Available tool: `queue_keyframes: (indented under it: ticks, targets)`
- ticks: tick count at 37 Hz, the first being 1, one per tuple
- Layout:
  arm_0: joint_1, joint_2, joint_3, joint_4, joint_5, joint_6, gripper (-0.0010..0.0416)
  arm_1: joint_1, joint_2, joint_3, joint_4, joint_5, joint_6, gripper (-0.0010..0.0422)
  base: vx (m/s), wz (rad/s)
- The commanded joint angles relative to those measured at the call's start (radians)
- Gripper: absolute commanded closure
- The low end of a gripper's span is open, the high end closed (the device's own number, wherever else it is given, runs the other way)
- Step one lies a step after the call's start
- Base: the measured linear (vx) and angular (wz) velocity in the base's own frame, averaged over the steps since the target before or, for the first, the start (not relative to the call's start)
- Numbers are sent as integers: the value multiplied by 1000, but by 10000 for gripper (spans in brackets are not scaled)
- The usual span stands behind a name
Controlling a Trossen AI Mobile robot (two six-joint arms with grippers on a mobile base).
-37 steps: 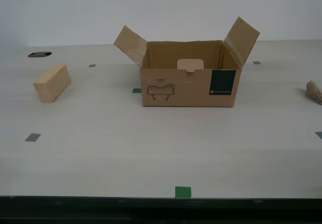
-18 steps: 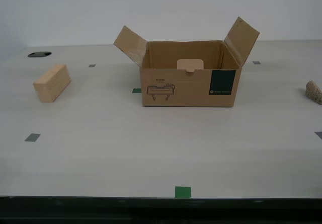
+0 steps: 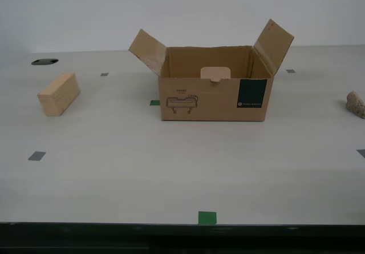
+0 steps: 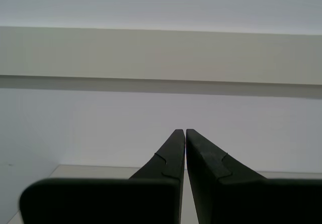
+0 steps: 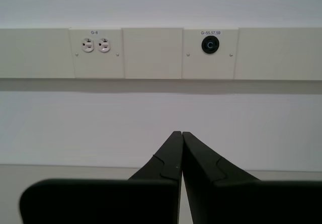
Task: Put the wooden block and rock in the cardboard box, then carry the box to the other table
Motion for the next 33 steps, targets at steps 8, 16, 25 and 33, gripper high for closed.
queue_keyframes:
  ticks: [8,16,25,33]
  targets:
    - [1,0,0,3,0,0,405,0,-1,0,5,1,-3,412,0,0]
    - [1,0,0,3,0,0,405,0,0,0,5,1,-3,412,0,0]
    - [1,0,0,2,0,0,405,0,-1,0,5,1,-10,412,0,0]
    - [1,0,0,2,0,-3,406,0,0,0,5,1,-10,412,0,0]
